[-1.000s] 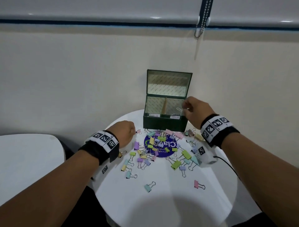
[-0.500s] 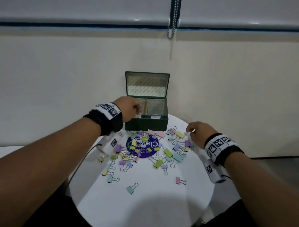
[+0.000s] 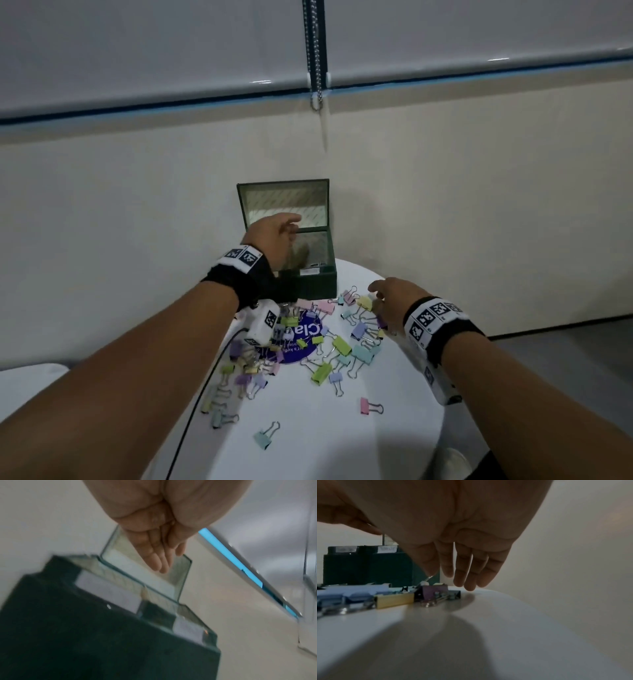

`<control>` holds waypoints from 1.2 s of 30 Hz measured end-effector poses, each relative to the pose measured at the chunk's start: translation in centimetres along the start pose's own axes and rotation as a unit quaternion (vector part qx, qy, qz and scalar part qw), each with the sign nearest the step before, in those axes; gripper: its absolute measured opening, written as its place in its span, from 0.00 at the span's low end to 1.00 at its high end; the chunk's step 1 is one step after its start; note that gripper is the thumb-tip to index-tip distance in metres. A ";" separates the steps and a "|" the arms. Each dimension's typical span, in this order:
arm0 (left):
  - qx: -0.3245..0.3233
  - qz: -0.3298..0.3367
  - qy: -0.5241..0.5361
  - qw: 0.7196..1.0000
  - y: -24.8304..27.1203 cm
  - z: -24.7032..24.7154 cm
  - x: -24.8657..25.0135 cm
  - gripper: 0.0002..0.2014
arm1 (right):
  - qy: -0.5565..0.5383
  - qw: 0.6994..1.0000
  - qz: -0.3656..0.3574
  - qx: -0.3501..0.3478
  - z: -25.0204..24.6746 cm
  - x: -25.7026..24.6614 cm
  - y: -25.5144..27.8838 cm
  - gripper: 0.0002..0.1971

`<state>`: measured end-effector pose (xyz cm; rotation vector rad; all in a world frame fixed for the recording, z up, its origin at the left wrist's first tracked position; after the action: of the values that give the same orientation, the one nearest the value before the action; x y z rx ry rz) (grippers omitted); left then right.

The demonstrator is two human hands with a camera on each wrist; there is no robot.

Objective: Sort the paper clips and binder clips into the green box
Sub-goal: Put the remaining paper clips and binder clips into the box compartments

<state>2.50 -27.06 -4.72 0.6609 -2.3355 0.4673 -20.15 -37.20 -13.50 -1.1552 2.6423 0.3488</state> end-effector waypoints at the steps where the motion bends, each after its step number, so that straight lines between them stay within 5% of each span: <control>1: 0.043 0.001 0.042 0.998 0.4 -1.2 -0.8 0.19 | 0.005 1.000 -0.002 -0.006 0.1 0.1 -0.1 0.21; 4: 0.049 -0.049 0.053 0.996 2.3 -4.7 -4.0 0.16 | 0.014 1.000 -0.007 -0.009 0.2 0.4 -0.5 0.22; 6: -0.029 -0.089 -0.067 0.993 3.9 -6.0 -6.9 0.13 | 0.014 1.000 -0.003 -0.012 0.2 0.3 -0.7 0.22; 9: -0.066 -0.102 -0.282 0.952 6.3 -6.9 -11.1 0.09 | 0.020 1.000 -0.007 -0.012 -0.1 -0.3 -1.0 0.21; 16: -0.102 -0.120 -0.335 0.929 8.3 -4.5 -12.8 0.20 | 0.016 0.999 -0.023 0.016 -0.7 -1.3 -0.7 0.06; 19: -0.110 -0.138 -0.380 0.908 8.2 -4.1 -13.3 0.26 | -0.025 0.998 -0.030 0.053 -1.1 -1.1 -0.3 0.09; 26: -0.100 -0.106 -0.306 0.941 8.0 -3.7 -13.5 0.17 | -0.064 0.990 -0.075 0.099 -1.3 -1.2 -0.6 0.08; 30: -0.009 -0.090 -0.195 0.977 8.4 -5.0 -12.6 0.15 | -0.057 0.991 -0.073 0.101 -1.4 -1.0 -1.0 0.07; 33: 0.038 -0.089 -0.186 0.978 8.6 -6.0 -12.7 0.15 | -0.022 0.993 -0.068 0.091 -1.1 -1.8 -1.1 0.02; 36: 0.018 -0.078 -0.188 0.979 8.6 -5.7 -12.5 0.14 | 0.026 0.997 -0.044 0.058 -0.3 -1.8 -1.6 0.15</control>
<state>8.68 -13.20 -10.42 1.0167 -2.6025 0.3346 -17.81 -37.11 -12.89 -1.2534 2.6069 0.1480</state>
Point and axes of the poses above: each hand's wrist, its own y-axis away from the middle knuckle, its own z-axis out of the palm, x = y × z, the point moved 3 cm from there along -y, towards the middle knuckle, and after that the axes turned 8 degrees about -z, right-handed, at the moved point
